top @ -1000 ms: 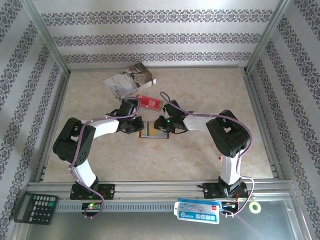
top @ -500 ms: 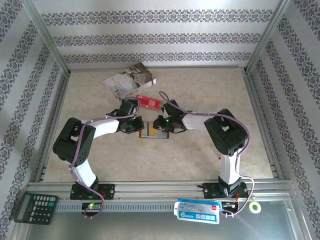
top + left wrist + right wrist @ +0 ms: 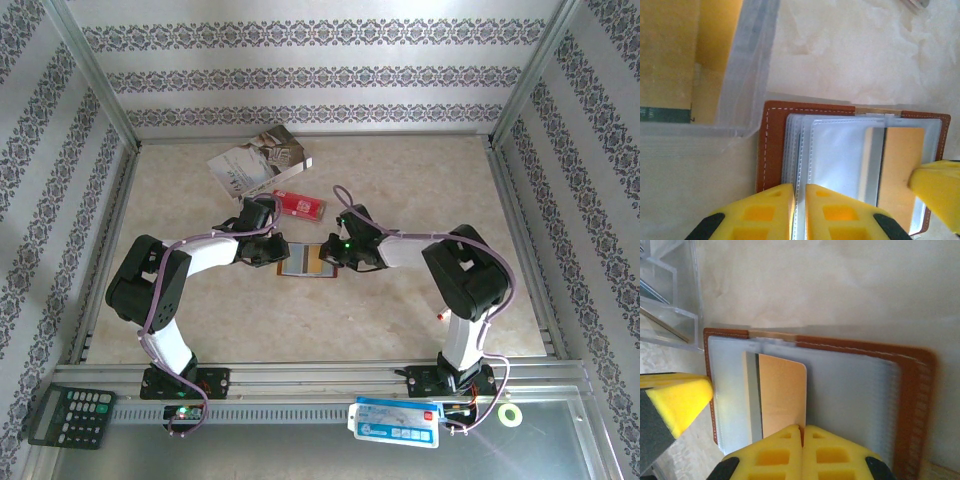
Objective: Take the credit cards out of the card holder
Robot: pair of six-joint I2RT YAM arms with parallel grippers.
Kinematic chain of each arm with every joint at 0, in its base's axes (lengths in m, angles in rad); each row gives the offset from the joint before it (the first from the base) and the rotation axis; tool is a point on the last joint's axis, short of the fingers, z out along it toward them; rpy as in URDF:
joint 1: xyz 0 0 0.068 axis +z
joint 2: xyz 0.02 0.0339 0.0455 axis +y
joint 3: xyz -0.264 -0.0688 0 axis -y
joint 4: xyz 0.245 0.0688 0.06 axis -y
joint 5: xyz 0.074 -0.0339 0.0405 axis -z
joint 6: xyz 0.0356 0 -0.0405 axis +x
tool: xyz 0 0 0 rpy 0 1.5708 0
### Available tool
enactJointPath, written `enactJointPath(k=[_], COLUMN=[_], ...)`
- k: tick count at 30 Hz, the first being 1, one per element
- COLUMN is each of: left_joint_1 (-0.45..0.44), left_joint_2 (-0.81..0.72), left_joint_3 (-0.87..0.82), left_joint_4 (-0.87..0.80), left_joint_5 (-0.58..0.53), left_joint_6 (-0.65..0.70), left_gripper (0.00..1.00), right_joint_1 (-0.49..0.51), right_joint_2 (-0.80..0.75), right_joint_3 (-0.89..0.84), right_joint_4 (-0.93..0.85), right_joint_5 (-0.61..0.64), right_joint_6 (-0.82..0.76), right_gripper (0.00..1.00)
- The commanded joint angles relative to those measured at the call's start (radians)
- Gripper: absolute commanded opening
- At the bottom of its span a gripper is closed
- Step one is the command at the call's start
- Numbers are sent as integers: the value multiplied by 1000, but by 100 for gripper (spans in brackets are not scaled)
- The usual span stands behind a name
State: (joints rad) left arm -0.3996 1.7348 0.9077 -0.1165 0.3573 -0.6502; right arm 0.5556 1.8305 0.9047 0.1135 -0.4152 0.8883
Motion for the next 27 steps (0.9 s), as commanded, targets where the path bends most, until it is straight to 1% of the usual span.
enactJointPath(k=[1, 5, 7, 9, 12, 16, 18, 21, 23, 27], left_joint_1=[-10, -10, -7, -2, 14, 37, 45, 53, 56, 56], left_joint_2=[-7, -50, -87, -142, -223, -303, -334, -359, -357, -348], left_joint_3=[17, 44, 51, 34, -2, -29, -39, -52, -55, -9], left_joint_4=[-92, -100, -100, -77, -38, -16, -3, 43, 91, 130], left_joint_5=[-34, -8, -17, -46, -66, -46, -25, 48, 124, 297], left_joint_6=[28, 22, 18, 1, -25, -42, -54, -79, -105, -140], left_gripper=[17, 23, 30, 39, 48, 58, 65, 72, 74, 75], right_joint_1=[-15, -16, -19, -23, -29, -38, -39, -39, -39, -42], right_joint_2=[-42, -99, -129, -164, -212, -257, -272, -280, -273, -254], right_joint_3=[-52, -94, -109, -131, -167, -205, -210, -206, -200, -195], right_joint_4=[63, 157, 182, 208, 244, 295, 316, 358, 402, 531], right_joint_5=[37, 34, 39, 45, 56, 56, 48, 8, -31, -115], right_joint_6=[17, 15, 11, 6, 5, 2, -5, -4, 10, 87], right_gripper=[0, 0, 0, 0, 0, 0, 0, 0, 0, 0])
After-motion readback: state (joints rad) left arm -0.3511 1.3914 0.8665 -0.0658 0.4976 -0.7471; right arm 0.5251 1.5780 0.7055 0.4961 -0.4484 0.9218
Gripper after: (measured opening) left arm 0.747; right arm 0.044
